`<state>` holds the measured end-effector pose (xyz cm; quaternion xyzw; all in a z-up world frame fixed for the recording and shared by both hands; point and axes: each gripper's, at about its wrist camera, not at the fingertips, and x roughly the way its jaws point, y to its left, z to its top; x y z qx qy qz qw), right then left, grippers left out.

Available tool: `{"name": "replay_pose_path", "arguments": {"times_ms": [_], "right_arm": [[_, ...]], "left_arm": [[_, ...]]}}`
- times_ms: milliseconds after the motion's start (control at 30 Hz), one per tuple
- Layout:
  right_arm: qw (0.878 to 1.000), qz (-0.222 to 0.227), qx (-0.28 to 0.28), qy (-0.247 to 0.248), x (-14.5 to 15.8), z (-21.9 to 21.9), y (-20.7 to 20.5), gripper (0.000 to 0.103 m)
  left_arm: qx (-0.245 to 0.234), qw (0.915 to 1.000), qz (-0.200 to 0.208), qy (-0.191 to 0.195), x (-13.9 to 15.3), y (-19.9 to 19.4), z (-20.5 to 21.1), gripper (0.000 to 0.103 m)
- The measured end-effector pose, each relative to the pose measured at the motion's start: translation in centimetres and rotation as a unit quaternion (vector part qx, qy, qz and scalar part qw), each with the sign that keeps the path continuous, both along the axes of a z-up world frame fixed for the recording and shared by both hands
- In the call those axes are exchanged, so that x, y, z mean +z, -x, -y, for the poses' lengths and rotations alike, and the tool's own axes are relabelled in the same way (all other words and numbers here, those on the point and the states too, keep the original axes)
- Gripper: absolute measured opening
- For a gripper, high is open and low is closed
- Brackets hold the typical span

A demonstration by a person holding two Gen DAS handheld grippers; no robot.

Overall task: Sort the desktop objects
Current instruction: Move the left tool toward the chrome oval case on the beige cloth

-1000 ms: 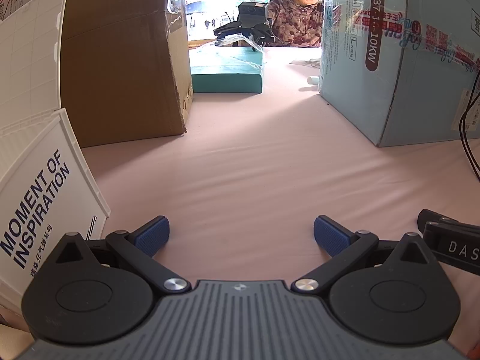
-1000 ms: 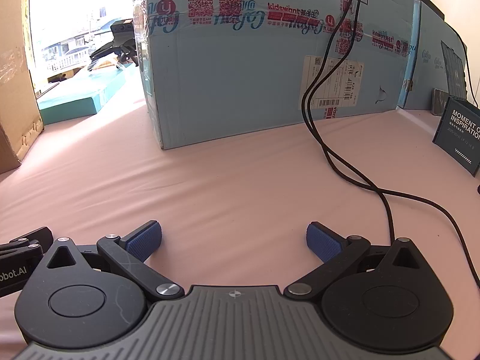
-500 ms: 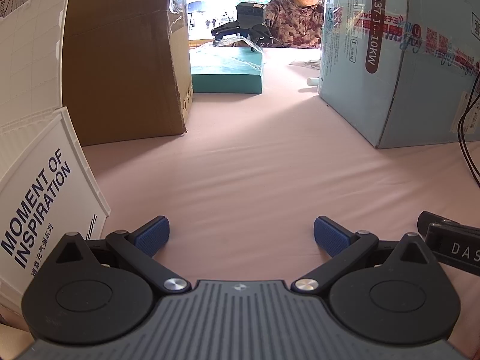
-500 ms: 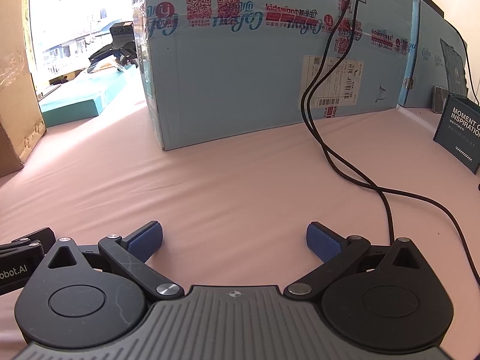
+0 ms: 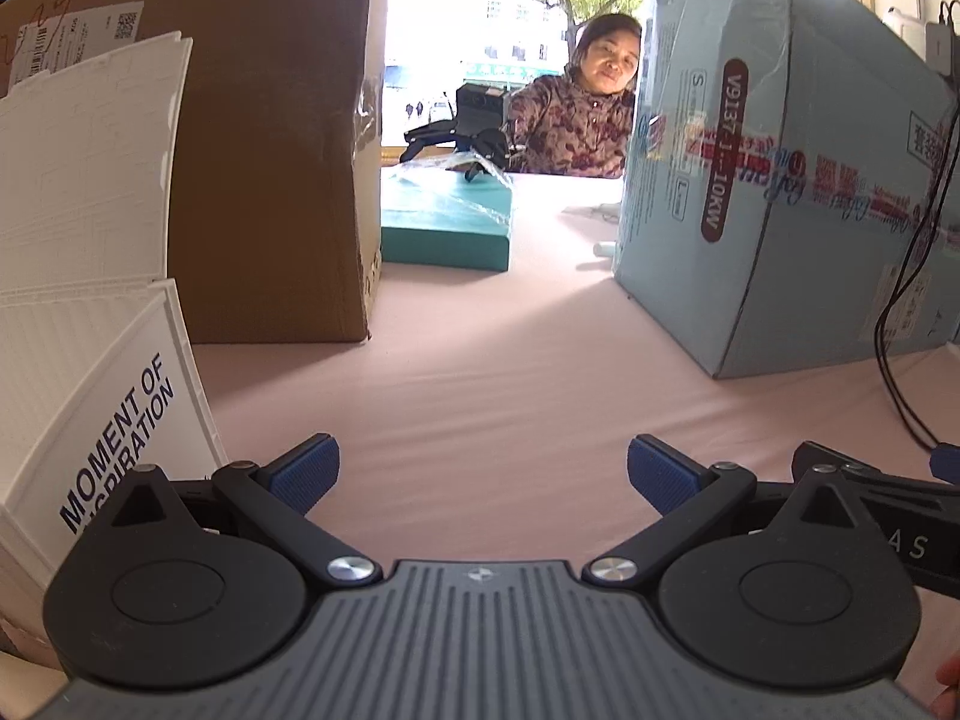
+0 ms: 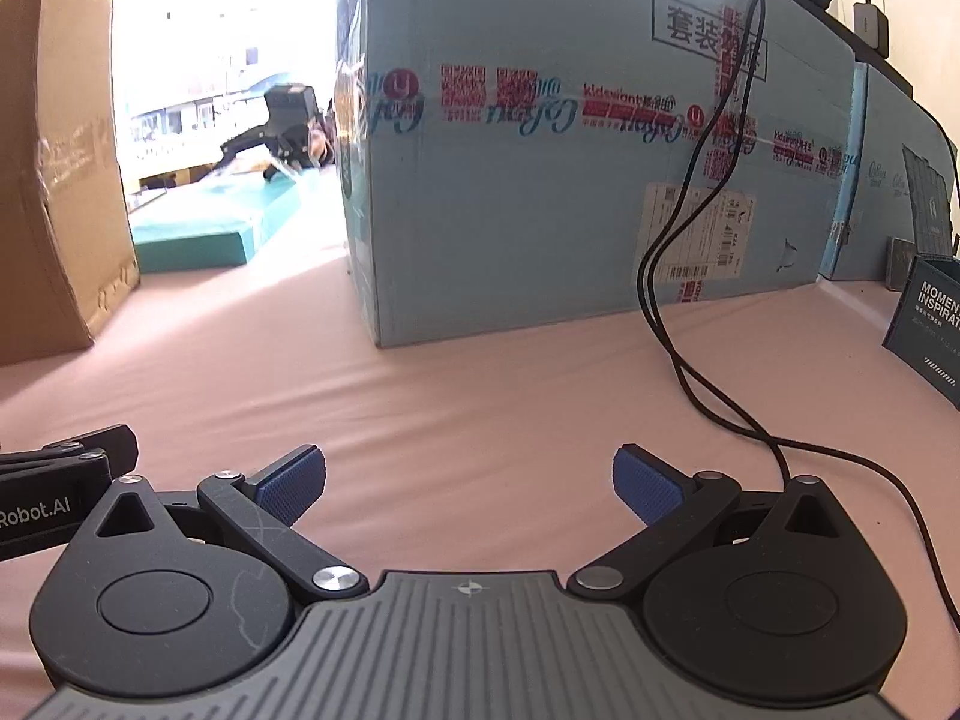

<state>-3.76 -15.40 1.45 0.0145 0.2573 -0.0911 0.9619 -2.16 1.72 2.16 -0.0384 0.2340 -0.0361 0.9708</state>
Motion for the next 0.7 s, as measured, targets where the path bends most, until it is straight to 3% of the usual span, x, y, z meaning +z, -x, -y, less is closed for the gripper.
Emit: {"name": "replay_pose_path", "arguments": {"times_ms": [133,233,333,500,700], "right_arm": [[0.996,0.091,0.003,0.006,1.5,0.0,1.9,0.103],[0.989,0.141,0.005,-0.032,2.3,0.7,3.3,0.103],[0.985,0.149,0.000,-0.087,2.9,1.6,3.7,0.103],[0.981,0.158,-0.014,-0.107,4.0,2.3,4.8,0.103],[0.983,0.164,0.028,-0.083,5.8,-0.2,6.5,0.103]], "left_arm": [[-0.019,0.9979,0.056,0.024,1.5,1.5,-0.3,0.103],[-0.028,0.9946,0.099,0.004,2.8,2.9,0.3,0.103],[-0.035,0.9919,0.117,-0.036,4.0,4.1,1.2,0.103],[-0.026,0.9847,0.155,-0.075,5.5,6.9,0.5,0.103],[0.000,0.9871,0.154,-0.043,7.2,10.3,-4.2,0.103]]}}
